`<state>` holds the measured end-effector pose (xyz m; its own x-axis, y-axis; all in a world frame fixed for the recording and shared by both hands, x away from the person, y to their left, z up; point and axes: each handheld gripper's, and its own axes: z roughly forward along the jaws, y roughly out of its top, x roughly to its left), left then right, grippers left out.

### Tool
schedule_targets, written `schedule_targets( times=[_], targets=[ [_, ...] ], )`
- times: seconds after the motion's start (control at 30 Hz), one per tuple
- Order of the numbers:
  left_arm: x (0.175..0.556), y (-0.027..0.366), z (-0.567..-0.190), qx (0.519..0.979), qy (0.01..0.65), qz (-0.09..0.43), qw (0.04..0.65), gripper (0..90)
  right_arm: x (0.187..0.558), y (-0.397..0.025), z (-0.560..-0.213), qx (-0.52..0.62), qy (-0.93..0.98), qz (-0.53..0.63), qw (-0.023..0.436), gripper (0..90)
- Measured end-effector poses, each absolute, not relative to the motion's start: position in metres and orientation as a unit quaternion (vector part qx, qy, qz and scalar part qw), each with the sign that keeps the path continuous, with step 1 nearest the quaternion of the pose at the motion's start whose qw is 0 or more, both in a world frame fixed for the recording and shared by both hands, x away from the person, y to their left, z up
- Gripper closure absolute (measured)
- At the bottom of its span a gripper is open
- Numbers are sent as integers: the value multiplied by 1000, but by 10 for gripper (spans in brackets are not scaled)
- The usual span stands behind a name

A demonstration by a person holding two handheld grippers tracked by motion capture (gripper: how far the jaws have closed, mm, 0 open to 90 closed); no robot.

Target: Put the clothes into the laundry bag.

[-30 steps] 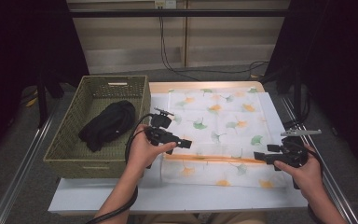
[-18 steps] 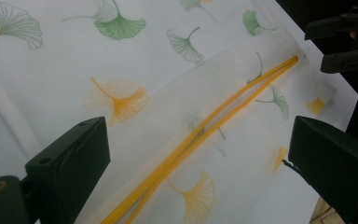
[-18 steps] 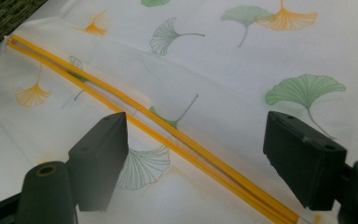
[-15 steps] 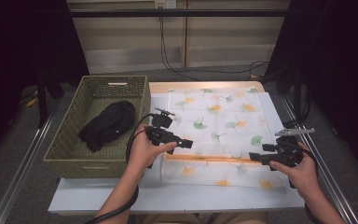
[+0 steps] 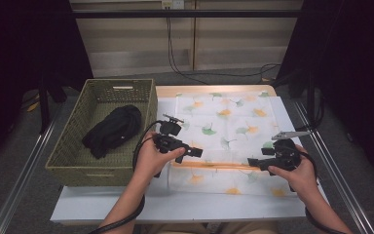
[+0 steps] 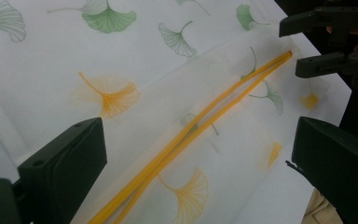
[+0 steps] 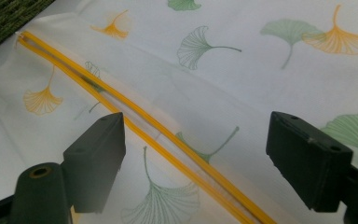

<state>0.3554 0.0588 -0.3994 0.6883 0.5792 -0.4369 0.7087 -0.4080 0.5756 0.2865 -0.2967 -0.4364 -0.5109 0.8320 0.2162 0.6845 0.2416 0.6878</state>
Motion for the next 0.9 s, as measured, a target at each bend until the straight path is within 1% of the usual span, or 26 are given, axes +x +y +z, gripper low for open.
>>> schedule_targets(
  times=[0.23,0.3,0.4,0.53,0.7,0.9],
  targets=[
    [357,59,-400,838,382,-85,380,27,294,-280,-444,475,792,374,90,209],
    [356,58,-400,832,389,-86,386,27,296,-276,-447,471,796,370,88,207],
    [357,56,-401,840,378,-88,381,28,298,-269,-451,468,801,364,88,204],
    [358,54,-402,844,372,-89,376,29,301,-265,-455,460,806,362,90,201],
    [358,53,-402,845,370,-89,376,29,306,-261,-459,453,809,364,87,170],
    [358,52,-403,848,368,-91,371,29,309,-259,-461,448,813,360,89,164]
  ],
)
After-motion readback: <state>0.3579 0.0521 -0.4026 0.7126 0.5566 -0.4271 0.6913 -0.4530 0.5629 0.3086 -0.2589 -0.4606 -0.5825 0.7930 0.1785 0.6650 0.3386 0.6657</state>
